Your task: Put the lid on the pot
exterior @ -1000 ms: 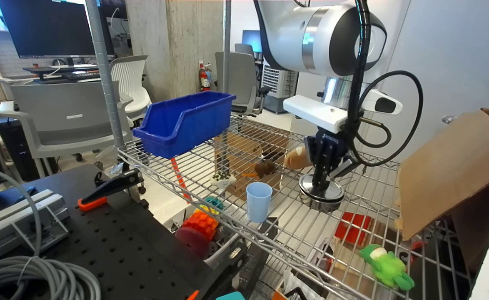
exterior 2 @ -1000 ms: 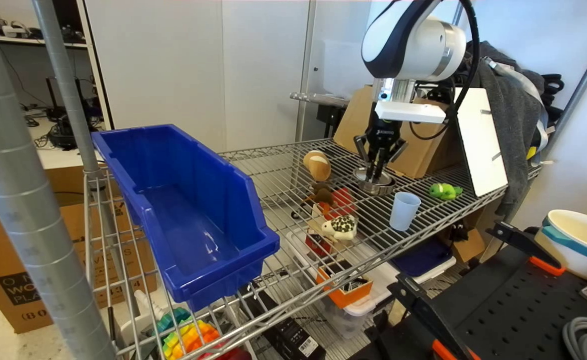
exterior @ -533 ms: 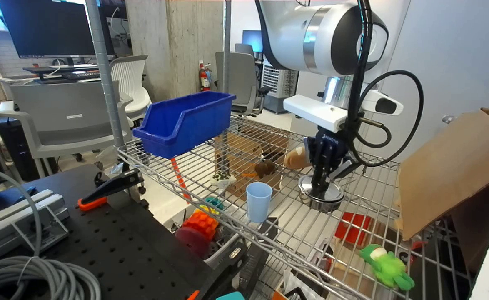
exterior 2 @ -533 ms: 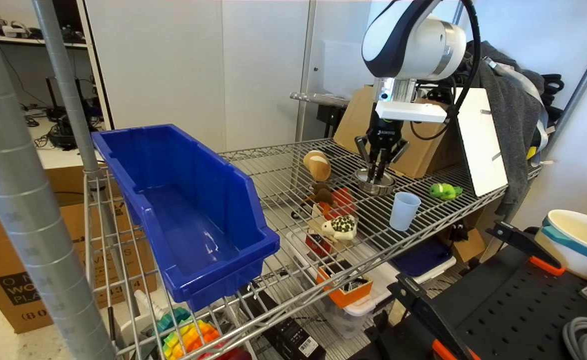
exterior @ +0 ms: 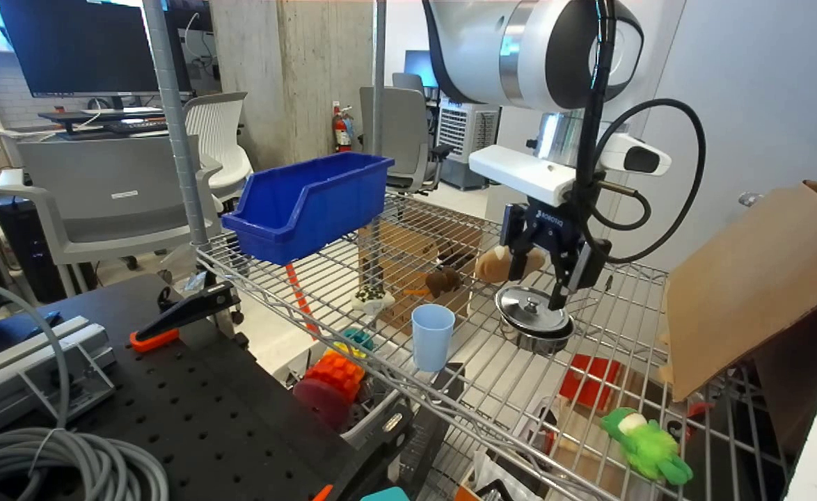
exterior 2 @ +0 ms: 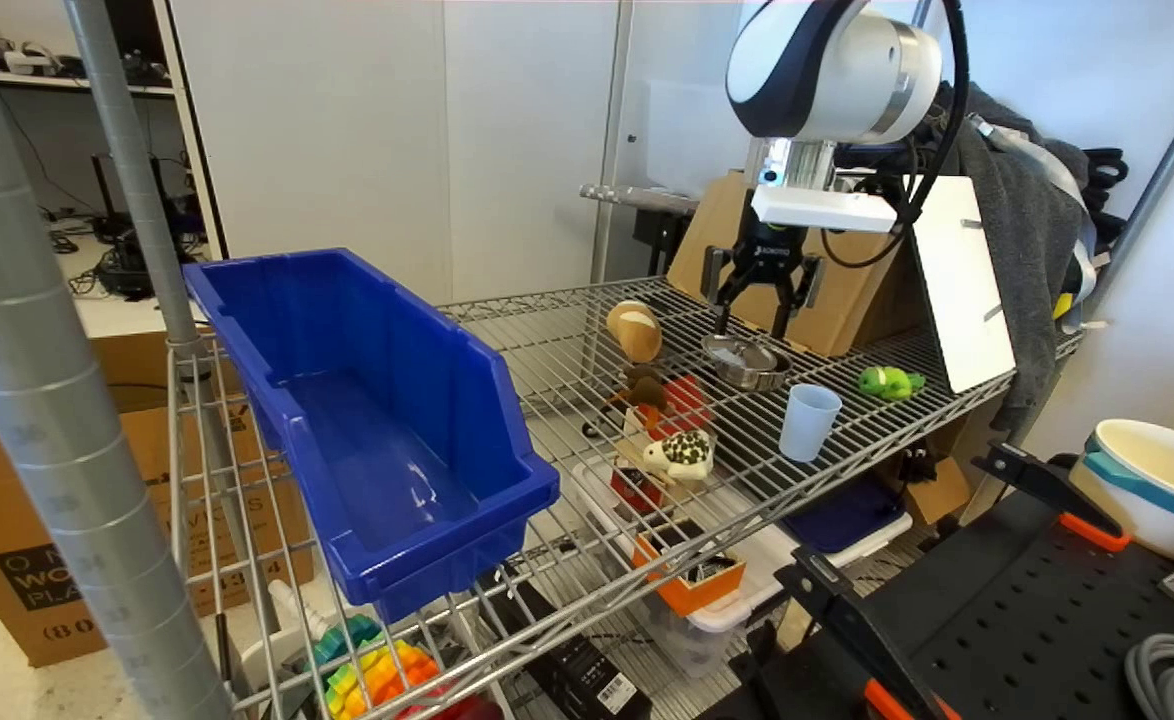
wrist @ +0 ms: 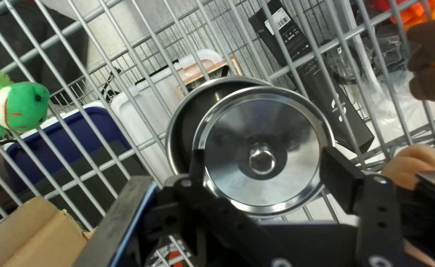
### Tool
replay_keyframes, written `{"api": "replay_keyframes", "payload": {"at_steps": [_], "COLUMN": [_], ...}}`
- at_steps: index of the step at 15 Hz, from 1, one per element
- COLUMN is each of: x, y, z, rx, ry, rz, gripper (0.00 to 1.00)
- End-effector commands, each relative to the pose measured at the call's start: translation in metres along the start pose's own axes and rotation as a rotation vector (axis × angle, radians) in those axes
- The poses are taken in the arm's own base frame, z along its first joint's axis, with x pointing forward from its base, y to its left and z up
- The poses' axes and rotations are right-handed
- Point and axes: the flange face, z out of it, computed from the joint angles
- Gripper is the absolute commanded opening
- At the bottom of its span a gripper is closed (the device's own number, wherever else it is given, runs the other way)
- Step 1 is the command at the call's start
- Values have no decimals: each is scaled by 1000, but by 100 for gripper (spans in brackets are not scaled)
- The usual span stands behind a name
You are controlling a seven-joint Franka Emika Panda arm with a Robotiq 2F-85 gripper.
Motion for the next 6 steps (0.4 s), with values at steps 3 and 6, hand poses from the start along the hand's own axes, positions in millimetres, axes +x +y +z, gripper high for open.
{"api": "replay_keyframes", "payload": {"at_steps": [3, 6], "x": [-13, -16], "y": [2, 2], "z": [-20, -24], "rx": [8, 9], "ry": [-13, -15], "rz": [-17, -19], "gripper": [100, 100]}}
